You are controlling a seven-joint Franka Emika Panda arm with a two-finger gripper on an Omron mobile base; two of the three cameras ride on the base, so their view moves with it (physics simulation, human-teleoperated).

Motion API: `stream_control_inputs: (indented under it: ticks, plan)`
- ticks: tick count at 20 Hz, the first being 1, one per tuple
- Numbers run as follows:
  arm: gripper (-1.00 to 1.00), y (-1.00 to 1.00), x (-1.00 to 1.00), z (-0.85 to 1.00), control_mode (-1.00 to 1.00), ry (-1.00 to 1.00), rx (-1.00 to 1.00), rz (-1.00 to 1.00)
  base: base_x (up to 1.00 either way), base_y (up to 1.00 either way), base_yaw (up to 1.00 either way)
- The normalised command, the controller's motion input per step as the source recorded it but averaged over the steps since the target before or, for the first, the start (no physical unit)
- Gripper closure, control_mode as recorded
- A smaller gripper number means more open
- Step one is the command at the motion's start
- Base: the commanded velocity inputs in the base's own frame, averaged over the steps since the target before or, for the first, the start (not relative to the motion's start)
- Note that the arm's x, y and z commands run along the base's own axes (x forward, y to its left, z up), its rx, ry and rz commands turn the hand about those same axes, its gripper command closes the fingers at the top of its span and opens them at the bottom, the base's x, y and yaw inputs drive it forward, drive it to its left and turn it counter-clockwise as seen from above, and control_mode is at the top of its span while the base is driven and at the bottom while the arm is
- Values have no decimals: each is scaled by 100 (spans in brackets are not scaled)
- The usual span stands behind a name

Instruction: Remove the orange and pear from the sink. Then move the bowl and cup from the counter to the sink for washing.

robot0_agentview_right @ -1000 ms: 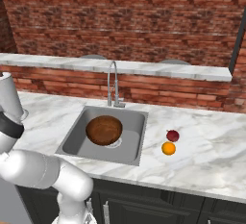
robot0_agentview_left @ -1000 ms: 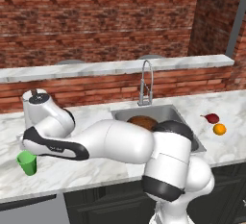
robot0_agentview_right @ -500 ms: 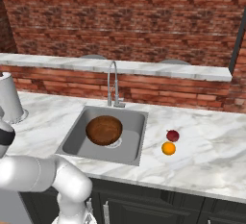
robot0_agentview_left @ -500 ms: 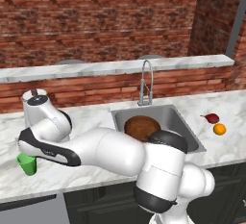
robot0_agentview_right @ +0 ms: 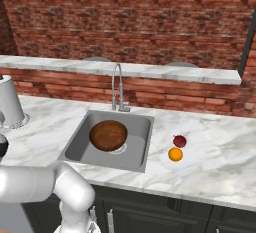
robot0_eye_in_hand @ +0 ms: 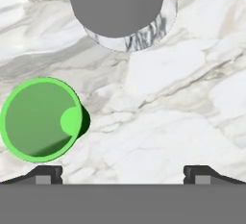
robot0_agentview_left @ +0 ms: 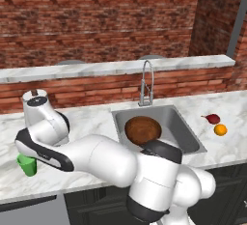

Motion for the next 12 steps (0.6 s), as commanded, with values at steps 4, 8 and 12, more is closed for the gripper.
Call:
stream_control_inputs:
  ticks: [4,8,12]
  plan:
    - [-100,11,7,-6,-100,0,0,0,0,0,0]
    - [-100,12,5,-7,-100,0,0,0,0,0,0]
    - [-100,9,2,-7,-100,0,0,0,0,0,0]
